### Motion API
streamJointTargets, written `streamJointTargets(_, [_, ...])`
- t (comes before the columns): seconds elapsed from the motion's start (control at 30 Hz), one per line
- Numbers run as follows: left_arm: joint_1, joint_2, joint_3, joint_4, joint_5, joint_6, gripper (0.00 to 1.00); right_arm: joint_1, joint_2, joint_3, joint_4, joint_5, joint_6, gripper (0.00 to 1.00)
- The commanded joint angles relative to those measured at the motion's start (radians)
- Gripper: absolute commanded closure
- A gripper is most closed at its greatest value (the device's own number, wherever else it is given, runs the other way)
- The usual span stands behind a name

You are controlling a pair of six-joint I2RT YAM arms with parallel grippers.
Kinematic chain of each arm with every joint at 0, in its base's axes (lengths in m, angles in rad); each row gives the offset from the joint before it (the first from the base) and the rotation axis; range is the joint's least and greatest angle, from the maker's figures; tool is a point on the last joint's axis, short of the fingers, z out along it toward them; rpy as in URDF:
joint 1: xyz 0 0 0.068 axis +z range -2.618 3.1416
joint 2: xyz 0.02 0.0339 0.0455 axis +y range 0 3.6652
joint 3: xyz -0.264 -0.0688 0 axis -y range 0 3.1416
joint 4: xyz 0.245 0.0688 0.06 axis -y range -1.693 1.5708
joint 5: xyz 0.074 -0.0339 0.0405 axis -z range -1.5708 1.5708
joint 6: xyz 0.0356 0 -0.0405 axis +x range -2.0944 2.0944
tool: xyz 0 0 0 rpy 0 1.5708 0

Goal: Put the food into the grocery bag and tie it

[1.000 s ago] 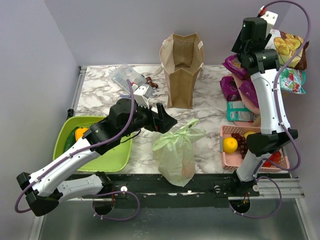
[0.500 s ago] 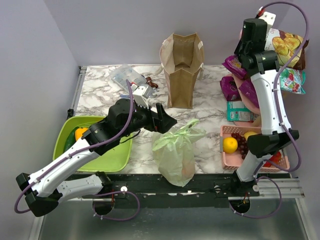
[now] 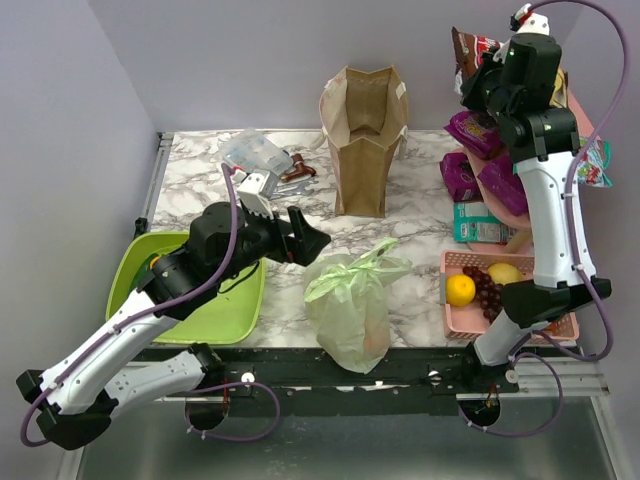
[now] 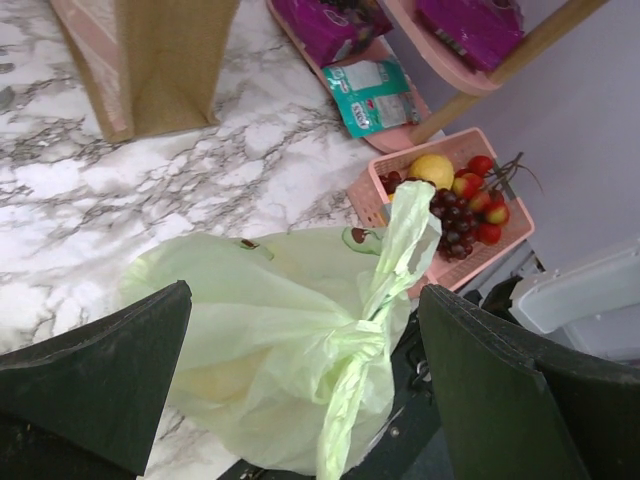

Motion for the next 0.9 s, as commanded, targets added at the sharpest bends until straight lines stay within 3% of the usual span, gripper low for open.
streamJointTargets(0.0, [0.035,-0.044,-0.013,-0.046,-0.031,0.023,0.01,-0.001,-0.094,-0.015,0.136,-0.266,0.011,0.99])
streamJointTargets(0.2, [0.067,-0.087,-0.069,-0.053,-0.036,0.014,0.02,-0.002,-0.153,-0.057,0.283,-0.428,0.074,0.99])
streamJointTargets(0.87, [0.105,-0.318,-0.232,-0.234,-0.177,0.047,0.02,-0.001,-0.068,-0.031,0.521,-0.655,0.304,0.99])
